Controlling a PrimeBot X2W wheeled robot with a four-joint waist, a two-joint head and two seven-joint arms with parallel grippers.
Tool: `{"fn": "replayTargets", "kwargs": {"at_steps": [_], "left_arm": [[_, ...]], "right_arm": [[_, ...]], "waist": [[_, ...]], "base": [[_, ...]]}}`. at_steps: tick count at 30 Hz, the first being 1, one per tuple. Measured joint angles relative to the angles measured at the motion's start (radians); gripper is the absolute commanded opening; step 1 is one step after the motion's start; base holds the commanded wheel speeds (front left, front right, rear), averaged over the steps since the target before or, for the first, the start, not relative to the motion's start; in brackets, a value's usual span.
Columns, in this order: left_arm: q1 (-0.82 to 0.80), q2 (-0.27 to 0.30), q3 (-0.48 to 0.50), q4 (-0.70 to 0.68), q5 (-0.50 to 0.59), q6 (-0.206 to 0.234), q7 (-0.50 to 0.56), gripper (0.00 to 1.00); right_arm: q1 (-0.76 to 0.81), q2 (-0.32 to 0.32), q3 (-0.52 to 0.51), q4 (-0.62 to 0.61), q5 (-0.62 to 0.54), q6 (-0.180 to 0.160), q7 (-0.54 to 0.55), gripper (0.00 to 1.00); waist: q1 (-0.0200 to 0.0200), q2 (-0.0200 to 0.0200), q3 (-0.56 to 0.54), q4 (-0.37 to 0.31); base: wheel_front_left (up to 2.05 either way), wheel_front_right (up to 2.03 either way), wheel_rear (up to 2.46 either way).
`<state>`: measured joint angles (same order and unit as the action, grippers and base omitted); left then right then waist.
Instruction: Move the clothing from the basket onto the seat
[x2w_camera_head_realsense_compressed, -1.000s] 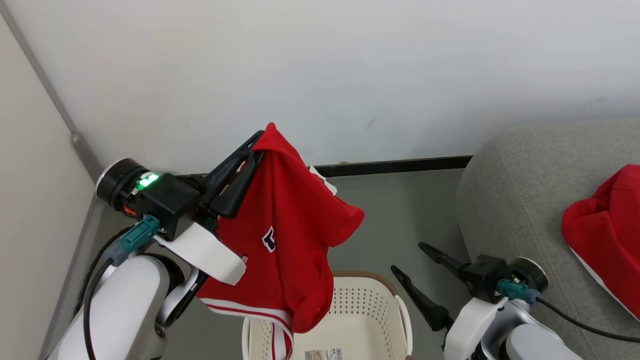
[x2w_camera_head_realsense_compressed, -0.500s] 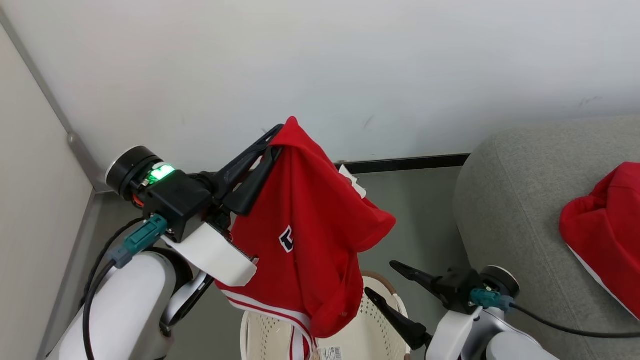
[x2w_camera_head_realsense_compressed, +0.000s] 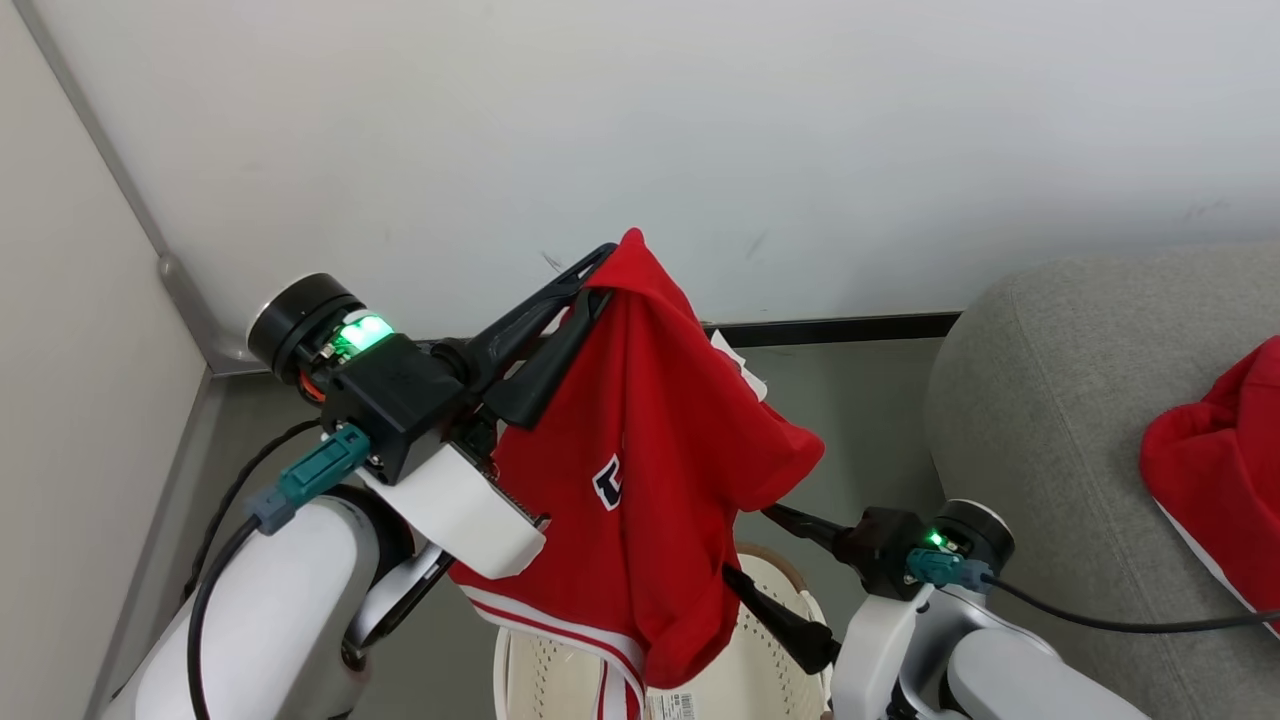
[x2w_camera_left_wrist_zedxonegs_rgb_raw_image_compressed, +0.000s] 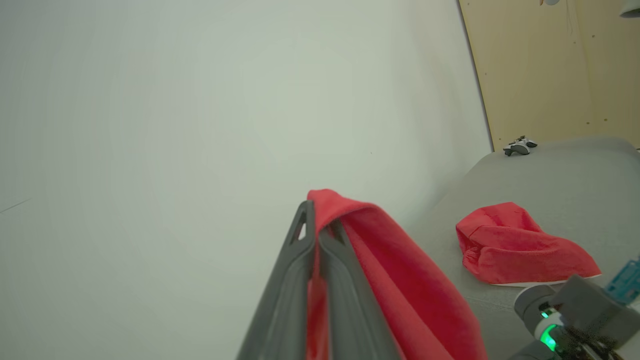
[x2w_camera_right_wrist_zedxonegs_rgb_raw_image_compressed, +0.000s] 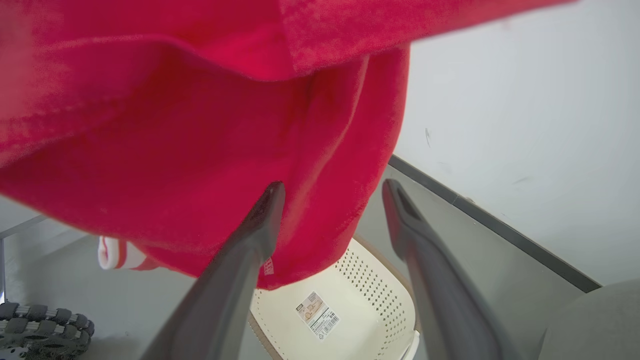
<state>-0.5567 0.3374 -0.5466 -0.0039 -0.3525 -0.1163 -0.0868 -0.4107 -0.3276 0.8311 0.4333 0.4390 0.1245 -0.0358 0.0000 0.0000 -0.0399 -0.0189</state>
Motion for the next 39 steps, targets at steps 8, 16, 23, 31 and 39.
{"fn": "replayTargets", "kwargs": {"at_steps": [8, 16, 23, 31, 39], "left_arm": [[-0.001, -0.005, -0.023, -0.009, -0.015, -0.003, 0.016, 0.0], [-0.002, -0.007, -0.04, -0.012, -0.024, -0.003, 0.018, 0.0], [-0.002, 0.002, -0.035, -0.004, -0.044, -0.003, 0.026, 0.0], [-0.001, 0.015, -0.007, 0.03, -0.061, -0.003, 0.026, 0.0], [0.004, 0.029, 0.009, 0.049, -0.068, -0.002, 0.026, 0.0]], "right_arm": [[-0.03, 0.057, 0.07, 0.054, 0.048, 0.0, -0.036, 1.0], [-0.086, 0.074, 0.125, 0.11, 0.049, 0.0, -0.085, 0.21], [-0.094, 0.073, 0.167, 0.151, 0.056, 0.0, -0.123, 0.0], [-0.105, 0.056, 0.193, 0.169, 0.083, 0.0, -0.153, 0.0], [-0.107, 0.042, 0.206, 0.175, 0.115, 0.0, -0.184, 0.0]], "waist": [[0.0, 0.0, -0.001, 0.019], [0.0, 0.0, -0.002, 0.037], [0.0, 0.0, 0.001, 0.04], [0.0, 0.0, 0.005, 0.02], [0.0, 0.0, 0.01, -0.003]], "base": [[0.0, 0.0, 0.0], [0.0, 0.0, 0.0], [0.0, 0.0, 0.0], [0.0, 0.0, 0.0], [0.0, 0.0, 0.0]]}}
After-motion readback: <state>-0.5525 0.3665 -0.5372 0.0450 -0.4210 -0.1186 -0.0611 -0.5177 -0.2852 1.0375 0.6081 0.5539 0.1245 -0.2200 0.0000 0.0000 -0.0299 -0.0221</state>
